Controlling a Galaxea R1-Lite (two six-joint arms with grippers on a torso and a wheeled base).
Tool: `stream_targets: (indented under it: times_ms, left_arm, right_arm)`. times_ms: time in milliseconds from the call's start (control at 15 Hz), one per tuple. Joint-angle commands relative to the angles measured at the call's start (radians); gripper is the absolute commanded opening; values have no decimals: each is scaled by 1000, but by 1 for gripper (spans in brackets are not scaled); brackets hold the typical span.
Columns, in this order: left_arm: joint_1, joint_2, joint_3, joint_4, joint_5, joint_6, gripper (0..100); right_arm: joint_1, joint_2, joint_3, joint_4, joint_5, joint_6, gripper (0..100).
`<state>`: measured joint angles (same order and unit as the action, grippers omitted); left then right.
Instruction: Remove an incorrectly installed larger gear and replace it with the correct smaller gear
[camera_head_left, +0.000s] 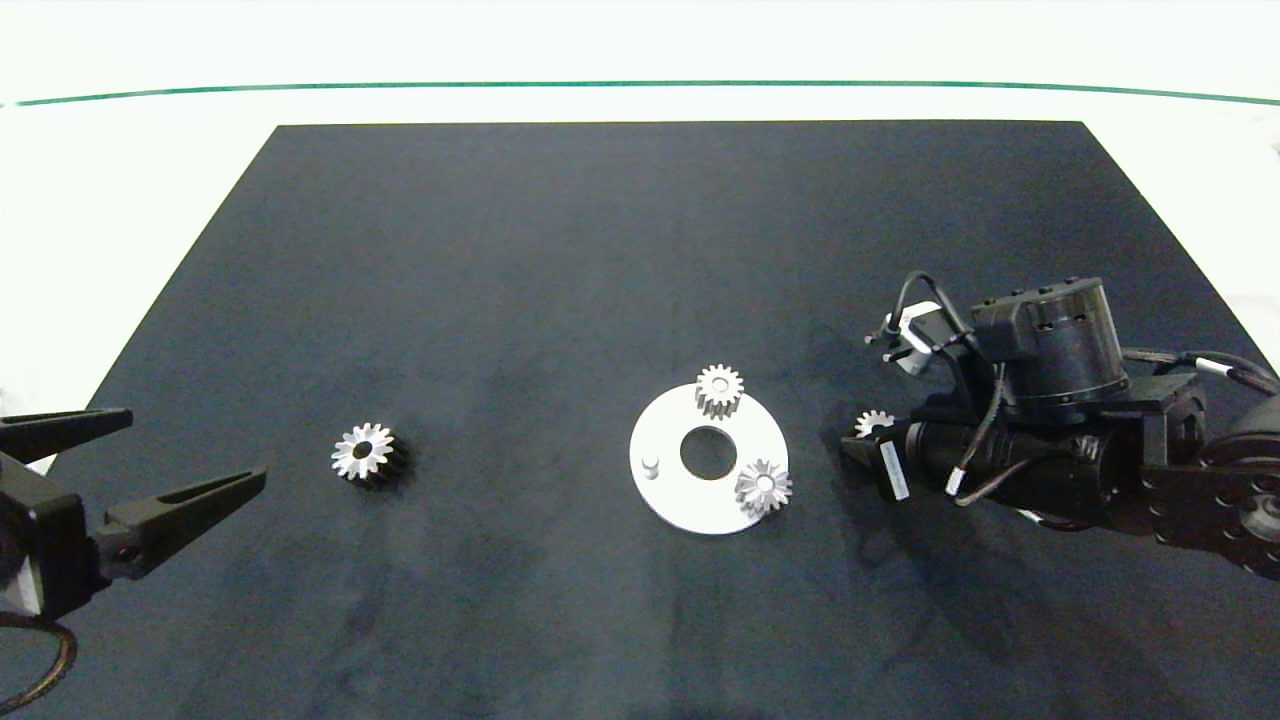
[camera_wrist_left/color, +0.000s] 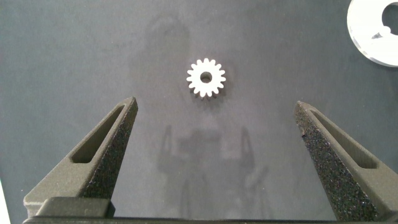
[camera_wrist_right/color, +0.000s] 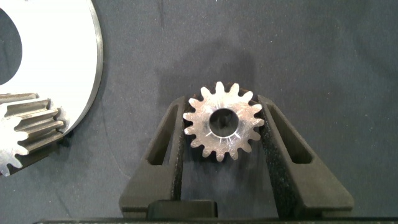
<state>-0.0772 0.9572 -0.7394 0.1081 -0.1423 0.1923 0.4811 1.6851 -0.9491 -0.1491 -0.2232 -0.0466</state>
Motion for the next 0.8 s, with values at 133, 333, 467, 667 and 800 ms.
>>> stream_targets:
  times_ms: [133,333,467,667,800]
  left_arm:
    - [1,-5,18,-1,0,-1,100]
    - [-1,-37,28,-1,0,-7,100]
    - [1,-51,28,-1,3,-36,100]
    - [-1,-100,40,-2,4,-74,100]
    - [-1,-137,44,-2,3,-73,100]
  right_arm:
    - [5,-45,-42,-3,2,-9,25]
    - [24,-53,-95,8,12,-42,25]
    - [74,-47,-123,11,13,-44,25]
    - [148,-30,-174,28,13,-44,25]
    - [198,4,-237,74,13,-44,25]
